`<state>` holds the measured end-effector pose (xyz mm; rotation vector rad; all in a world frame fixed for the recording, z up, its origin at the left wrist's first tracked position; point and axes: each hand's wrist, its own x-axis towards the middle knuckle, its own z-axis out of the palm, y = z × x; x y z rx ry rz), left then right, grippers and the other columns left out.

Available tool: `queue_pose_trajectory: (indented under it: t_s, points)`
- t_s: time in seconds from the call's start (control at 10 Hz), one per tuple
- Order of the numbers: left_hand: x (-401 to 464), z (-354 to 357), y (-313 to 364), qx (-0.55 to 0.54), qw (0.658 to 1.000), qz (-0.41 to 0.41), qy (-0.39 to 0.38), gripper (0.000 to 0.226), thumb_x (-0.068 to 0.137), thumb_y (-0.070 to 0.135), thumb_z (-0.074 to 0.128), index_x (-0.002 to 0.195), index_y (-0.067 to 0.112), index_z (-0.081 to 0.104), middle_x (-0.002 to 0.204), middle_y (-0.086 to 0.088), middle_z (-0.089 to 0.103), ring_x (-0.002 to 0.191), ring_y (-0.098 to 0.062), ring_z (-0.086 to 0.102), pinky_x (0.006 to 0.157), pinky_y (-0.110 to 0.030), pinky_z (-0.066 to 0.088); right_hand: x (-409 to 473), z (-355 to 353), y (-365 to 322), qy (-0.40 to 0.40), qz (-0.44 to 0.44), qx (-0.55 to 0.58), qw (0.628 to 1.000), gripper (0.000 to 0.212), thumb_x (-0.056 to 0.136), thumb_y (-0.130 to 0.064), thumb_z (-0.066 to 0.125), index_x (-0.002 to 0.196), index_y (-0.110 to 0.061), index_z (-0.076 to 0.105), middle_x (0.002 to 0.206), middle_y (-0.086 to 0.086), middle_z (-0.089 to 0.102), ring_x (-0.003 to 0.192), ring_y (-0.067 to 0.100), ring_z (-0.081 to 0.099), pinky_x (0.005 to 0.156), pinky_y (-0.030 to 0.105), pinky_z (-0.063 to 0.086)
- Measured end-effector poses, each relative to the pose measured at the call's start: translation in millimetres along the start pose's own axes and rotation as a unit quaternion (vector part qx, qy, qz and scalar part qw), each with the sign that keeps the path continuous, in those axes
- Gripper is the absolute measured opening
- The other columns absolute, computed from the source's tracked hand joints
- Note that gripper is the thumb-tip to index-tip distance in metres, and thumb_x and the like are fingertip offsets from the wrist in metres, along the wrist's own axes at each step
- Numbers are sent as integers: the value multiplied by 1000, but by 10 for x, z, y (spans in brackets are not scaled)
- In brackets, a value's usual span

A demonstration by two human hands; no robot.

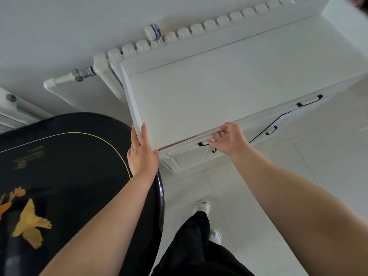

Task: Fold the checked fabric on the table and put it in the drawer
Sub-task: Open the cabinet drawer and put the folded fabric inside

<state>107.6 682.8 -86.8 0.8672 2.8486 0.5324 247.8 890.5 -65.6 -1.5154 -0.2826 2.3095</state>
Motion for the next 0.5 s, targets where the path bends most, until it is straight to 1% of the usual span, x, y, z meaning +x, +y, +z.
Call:
queue_pose_trajectory:
  t_s: [0.1, 0.2, 0.3, 0.4, 0.5]
  points:
    - [1, -53, -9, -16, 999, -8, -28, 92, 88, 16, 62, 147, 38, -5, 160, -3, 3, 73, -21, 61, 66, -35, 53, 32, -18, 19, -16, -5, 12, 1000, 46, 81, 2, 33, 125, -6, 44, 148, 3, 37, 142, 27, 26, 108, 58, 26]
    - [7, -84, -28, -17, 999, -6, -43, 88, 92, 18, 56, 147, 40, -10, 161, -3, 2, 57, -14, 56, 43, -25, 45, 84, -38, 42, -37, -1, 17, 999, 33, 82, 0, 34, 111, -8, 50, 140, 2, 44, 138, 24, 32, 105, 57, 30]
    - [5, -140, 6, -26, 998, -6, -62, 87, 93, 19, 53, 146, 41, -12, 161, 1, -4, 53, -14, 56, 41, -31, 50, 2, -16, 27, -40, 1, -8, 999, 22, 85, -5, 40, 105, -9, 50, 123, 2, 51, 135, 24, 38, 99, 53, 35]
    - [-12, -188, 15, -31, 996, -13, -81, 88, 93, 19, 51, 146, 40, -16, 161, 2, -9, 52, -16, 57, 40, -31, 51, -139, -23, 53, -33, 14, -47, 998, 49, 91, -12, 46, 138, -4, 33, 130, 10, 46, 123, 29, 50, 100, 47, 41]
    - [5, -283, 53, -43, 993, -12, -110, 88, 93, 19, 50, 146, 39, -17, 161, -2, -8, 55, -16, 58, 38, -27, 45, -485, -64, 71, -52, 59, -80, 994, 23, 92, -12, 45, 111, -1, 50, 113, 15, 56, 95, 30, 62, 86, 40, 51]
